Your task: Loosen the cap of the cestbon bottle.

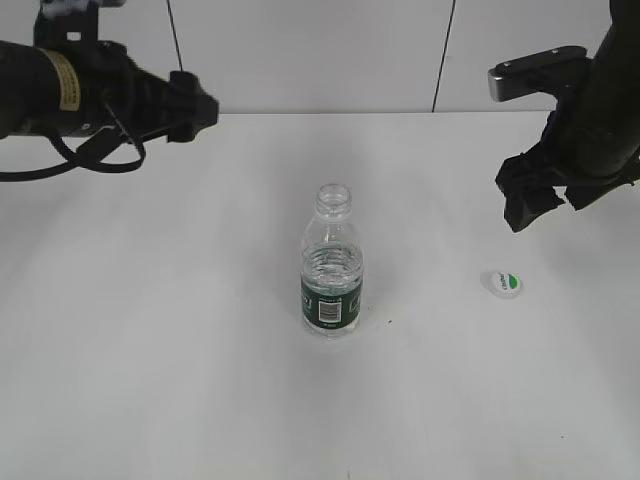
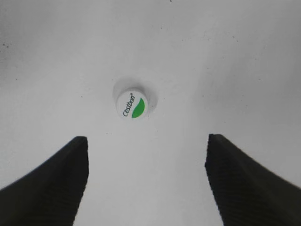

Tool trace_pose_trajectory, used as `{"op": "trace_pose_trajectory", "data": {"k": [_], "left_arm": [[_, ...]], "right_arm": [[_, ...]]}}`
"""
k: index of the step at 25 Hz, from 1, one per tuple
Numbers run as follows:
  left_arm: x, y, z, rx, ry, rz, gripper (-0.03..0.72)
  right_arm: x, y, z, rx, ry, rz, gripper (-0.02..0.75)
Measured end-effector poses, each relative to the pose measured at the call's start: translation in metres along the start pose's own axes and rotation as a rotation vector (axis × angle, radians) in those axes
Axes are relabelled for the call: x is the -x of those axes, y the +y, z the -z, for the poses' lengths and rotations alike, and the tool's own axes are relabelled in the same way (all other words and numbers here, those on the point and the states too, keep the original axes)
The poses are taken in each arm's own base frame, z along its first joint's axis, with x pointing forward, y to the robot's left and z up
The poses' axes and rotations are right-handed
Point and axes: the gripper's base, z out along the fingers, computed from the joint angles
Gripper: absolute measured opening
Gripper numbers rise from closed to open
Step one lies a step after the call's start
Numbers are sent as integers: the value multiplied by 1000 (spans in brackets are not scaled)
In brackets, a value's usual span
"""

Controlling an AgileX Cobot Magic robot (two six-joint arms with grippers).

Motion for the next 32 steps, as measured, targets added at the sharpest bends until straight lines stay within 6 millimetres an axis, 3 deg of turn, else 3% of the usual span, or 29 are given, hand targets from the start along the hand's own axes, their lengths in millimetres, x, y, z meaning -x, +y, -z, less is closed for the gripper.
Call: {"op": "trace_pose_trajectory", "data": {"k": [5,9,12,17,26,32], "left_arm": [[-18,35,6,259,220,45,526],[-24,64,15,347,420,98,525],[-21,82,24,330,546,167,524],[-3,105,38,332,598,238,524],[0,119,46,346,626,250,524],[0,118,46,345,631,248,524]], "right_arm": [[-3,0,11,-1,-1,-1,592],[-6,0,13,3,25,-2,592],[-7,0,13,3,33,-7,592],[-7,-2,13,2,31,-28,592],[-17,-48,12,-19,31,-187,592],[-18,-50,12,-12,30,-204,592]]}}
